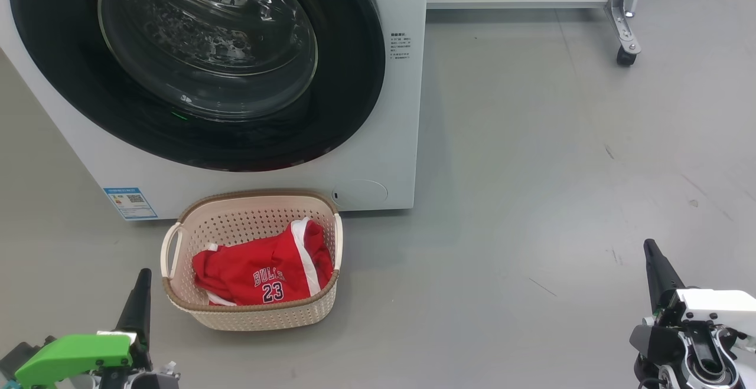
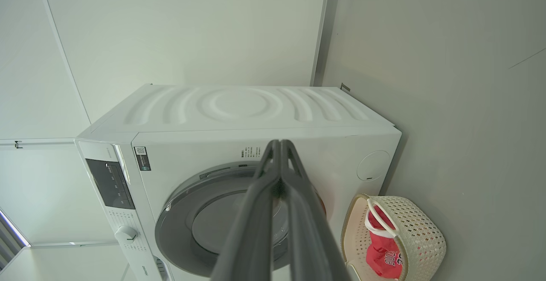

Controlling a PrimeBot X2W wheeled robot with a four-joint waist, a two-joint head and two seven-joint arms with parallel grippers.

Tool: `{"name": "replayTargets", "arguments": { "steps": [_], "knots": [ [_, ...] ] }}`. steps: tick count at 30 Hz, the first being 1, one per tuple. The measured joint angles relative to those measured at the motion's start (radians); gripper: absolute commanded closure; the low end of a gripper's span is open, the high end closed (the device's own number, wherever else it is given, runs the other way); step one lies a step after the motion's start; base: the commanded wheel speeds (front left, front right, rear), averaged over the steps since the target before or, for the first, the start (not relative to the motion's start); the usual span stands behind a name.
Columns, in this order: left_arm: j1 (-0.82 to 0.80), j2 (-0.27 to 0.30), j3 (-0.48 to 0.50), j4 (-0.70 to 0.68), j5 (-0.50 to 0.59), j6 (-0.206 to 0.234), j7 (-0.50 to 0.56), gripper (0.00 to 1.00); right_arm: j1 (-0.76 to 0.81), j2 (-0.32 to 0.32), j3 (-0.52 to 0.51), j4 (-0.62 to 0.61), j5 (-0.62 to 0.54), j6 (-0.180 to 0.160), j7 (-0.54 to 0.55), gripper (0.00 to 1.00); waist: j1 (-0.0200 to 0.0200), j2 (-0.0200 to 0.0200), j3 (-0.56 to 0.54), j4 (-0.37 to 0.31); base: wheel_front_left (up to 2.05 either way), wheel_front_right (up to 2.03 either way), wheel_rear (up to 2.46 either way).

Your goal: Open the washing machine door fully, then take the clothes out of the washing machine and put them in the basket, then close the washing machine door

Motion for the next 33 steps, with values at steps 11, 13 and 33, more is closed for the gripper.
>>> {"name": "replayTargets", "arguments": {
  "steps": [11,13,33],
  "knots": [
    [0.0,0.0,0.001,0.0,0.0,0.0,0.0,1.0,0.0,0.0,-0.001,0.0,0.0,0.0,0.0,1.0,0.0,0.0,0.0,0.0,0.0,0.0,0.0],
    [0.0,0.0,0.002,0.0,0.0,0.0,0.0,1.0,0.0,0.0,-0.001,0.0,0.0,0.0,0.0,1.0,0.0,0.0,0.0,0.0,0.0,0.0,0.0],
    [0.0,-0.001,0.004,-0.001,0.0,0.0,0.0,1.0,0.0,0.001,-0.002,-0.001,0.0,0.0,0.0,1.0,0.0,0.0,0.0,0.0,0.0,0.0,0.0]
  ]
}}
